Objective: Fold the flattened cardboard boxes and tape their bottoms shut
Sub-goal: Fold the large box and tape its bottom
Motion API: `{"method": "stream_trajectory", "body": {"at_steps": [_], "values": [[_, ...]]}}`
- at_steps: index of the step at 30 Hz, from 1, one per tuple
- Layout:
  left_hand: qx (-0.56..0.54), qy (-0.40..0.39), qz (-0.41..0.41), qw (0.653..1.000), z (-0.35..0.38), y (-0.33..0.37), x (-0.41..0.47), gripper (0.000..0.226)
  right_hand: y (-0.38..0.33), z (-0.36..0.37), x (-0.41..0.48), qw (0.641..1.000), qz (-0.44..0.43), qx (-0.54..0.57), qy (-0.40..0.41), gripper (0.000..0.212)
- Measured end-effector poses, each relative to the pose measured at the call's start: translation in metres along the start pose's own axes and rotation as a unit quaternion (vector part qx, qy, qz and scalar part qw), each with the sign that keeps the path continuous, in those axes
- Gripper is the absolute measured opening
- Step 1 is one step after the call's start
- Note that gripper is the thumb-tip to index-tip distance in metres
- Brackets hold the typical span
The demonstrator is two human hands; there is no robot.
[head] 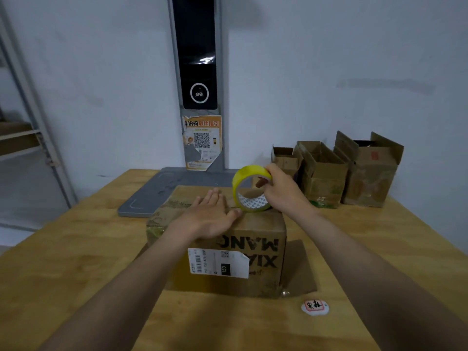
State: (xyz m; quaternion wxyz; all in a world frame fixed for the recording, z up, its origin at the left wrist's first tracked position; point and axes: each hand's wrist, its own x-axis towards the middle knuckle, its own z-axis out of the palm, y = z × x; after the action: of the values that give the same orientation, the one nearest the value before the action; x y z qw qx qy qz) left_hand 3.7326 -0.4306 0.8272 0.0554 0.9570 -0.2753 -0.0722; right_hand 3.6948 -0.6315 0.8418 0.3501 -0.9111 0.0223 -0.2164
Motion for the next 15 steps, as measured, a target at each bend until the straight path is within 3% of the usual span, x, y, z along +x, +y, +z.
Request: {"method": "stream_trajectory", "body": {"at_steps": [3, 10, 15], "values": [[0.001, 0.0, -0.002, 1.0, -0.001, -0.001, -0.001, 0.083, 0.007, -0.017, -0.002, 0.999, 0.005, -0.044, 0.011, 0.014], [0.009, -0.005, -0.016, 1.0, -0.001, 0.002, 0.0, 0.091, 0.019, -0.008, -0.018, 0.997, 0.022, 0.036, 0.062, 0.019], [0.022, -0.036, -0.003, 0.999, -0.003, 0.032, 0.009, 0.1, 0.023, 0.007, -0.028, 0.997, -0.011, 0.019, 0.071, 0.012]]}}
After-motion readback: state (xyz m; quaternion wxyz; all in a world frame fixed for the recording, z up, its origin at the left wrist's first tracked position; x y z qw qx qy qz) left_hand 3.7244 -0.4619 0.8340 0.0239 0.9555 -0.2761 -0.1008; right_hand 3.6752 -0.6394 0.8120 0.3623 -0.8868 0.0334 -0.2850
